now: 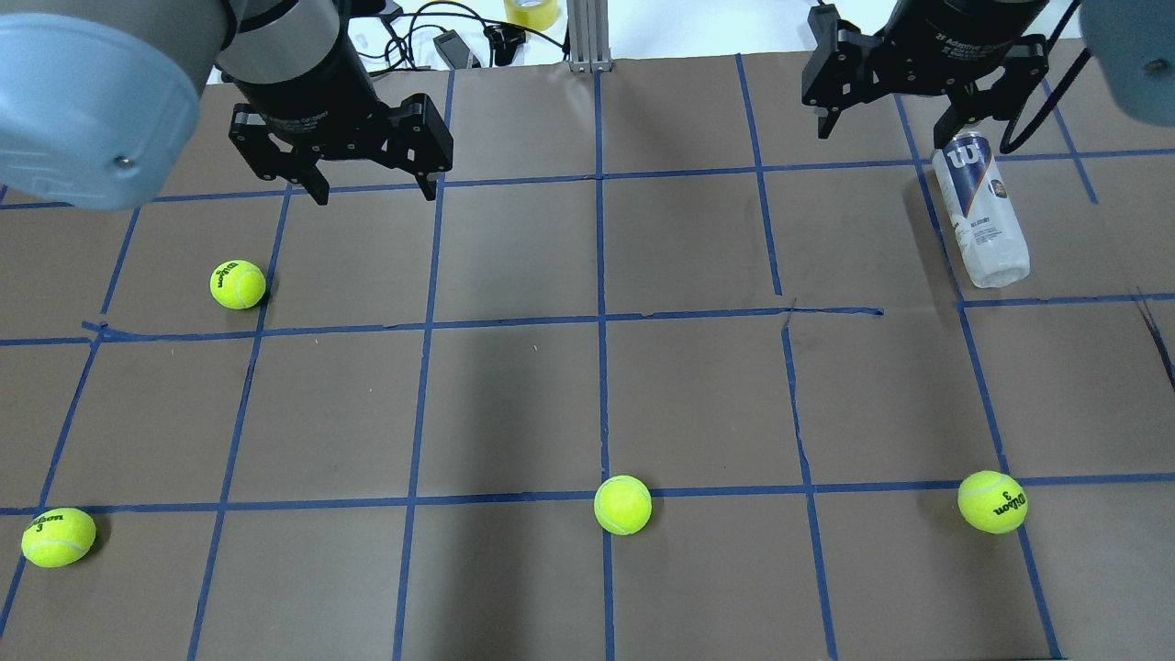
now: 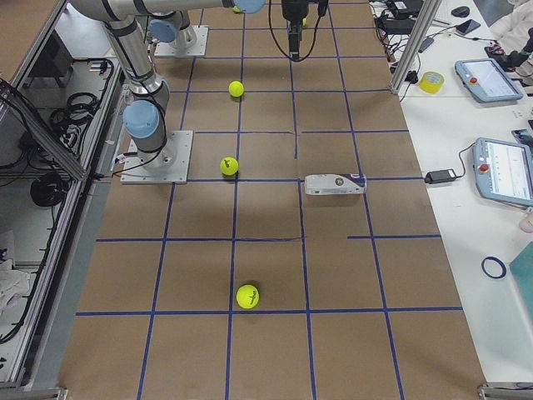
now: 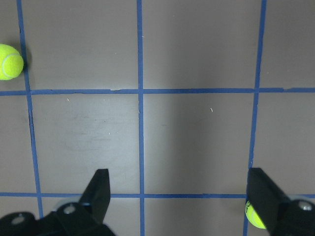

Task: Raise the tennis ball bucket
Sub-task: 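Move the right gripper down over the upright white Wilson ball can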

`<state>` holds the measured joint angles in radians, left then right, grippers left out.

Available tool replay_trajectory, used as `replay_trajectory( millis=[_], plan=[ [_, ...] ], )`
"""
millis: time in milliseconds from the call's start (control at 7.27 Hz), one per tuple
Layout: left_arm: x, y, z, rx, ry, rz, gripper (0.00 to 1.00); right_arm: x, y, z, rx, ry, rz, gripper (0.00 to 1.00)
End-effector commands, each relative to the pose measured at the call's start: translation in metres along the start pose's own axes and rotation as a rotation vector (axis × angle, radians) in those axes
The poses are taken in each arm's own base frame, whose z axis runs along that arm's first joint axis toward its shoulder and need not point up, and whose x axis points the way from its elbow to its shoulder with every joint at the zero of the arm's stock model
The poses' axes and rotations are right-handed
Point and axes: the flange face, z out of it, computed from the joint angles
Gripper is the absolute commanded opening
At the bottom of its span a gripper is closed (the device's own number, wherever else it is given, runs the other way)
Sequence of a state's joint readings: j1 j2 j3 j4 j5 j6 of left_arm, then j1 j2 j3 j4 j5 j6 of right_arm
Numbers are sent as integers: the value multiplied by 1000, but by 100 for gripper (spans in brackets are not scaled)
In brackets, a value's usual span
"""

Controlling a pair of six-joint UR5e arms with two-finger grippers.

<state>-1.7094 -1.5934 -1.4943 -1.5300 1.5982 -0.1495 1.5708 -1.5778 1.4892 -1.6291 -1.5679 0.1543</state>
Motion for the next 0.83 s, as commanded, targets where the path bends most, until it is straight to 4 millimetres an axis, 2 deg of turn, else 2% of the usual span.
replay_trajectory(
  millis=[0,275,550,688],
  plan=[
    [-3,21,3,-3,2,2,100,0,0,9,-21,0,-2,100],
    [-5,27,1,-1,1,2,100,2,-2,29,-65,24,-4,100],
    [-5,27,2,-6,-1,-1,100,19,-6,26,-30,200,-26,100],
    [-5,27,1,-3,1,-1,100,24,-21,25,-10,188,-87,100]
  ],
)
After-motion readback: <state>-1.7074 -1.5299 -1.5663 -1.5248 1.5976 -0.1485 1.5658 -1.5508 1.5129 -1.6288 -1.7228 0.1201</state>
